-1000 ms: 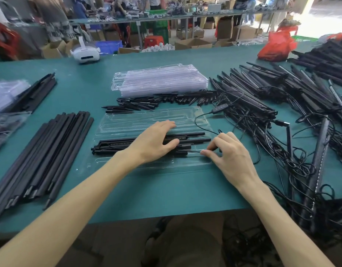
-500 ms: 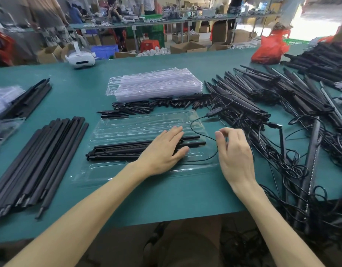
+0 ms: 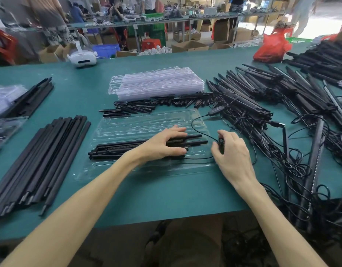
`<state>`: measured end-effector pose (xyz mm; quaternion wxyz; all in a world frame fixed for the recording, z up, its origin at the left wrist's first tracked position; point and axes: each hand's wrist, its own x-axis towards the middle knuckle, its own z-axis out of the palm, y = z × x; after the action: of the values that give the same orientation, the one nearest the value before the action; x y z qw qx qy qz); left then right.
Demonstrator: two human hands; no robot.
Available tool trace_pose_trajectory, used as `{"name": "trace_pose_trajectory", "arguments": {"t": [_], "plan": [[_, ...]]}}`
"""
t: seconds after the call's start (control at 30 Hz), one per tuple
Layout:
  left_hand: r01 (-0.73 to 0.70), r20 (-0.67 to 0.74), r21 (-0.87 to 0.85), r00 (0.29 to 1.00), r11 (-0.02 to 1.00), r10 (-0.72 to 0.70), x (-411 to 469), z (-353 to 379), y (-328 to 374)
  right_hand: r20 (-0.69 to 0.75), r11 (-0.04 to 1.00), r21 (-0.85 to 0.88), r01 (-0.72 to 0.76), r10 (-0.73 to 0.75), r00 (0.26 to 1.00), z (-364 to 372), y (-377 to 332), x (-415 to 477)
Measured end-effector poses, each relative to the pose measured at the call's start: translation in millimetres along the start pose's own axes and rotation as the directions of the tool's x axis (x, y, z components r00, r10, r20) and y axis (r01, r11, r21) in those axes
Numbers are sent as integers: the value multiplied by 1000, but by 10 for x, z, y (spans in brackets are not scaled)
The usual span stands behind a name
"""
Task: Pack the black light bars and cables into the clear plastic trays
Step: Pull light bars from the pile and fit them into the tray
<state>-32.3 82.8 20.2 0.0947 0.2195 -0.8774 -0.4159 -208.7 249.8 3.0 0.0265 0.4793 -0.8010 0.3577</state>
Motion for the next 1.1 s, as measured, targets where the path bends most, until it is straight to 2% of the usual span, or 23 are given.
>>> {"name": "trace_pose_trajectory", "arguments": {"t": [0.1,0.17,0.33,0.6,0.8,0.93,1.1], "plan": [[4,62,-62,998,998,0,-6,-30,-14,-109,999,27,43,-40,993,-4,8,-8],[2,88,-35,996,999,1,-8,-33,-17,-206,997,40,71,-61,977,-15,11,-10],[-15,43,8,999,1000,14,-13,-1,21,-320,986,-52,158,-166,933,4,7,-19],[-22,52,135,999,991,15,-12,-29,59,-363,981,-56,183,-191,912,14,10,-7],[-55,31,148,998,987,51,3,0,23,-342,977,-109,184,-211,916,-7,-10,-8],[-48,29,145,999,988,44,14,4,-7,-266,979,-116,165,-191,945,-13,-15,-16],[-27,1,99,1000,995,27,32,11,-39,-239,982,-15,186,-184,953,-29,-7,-21]]}}
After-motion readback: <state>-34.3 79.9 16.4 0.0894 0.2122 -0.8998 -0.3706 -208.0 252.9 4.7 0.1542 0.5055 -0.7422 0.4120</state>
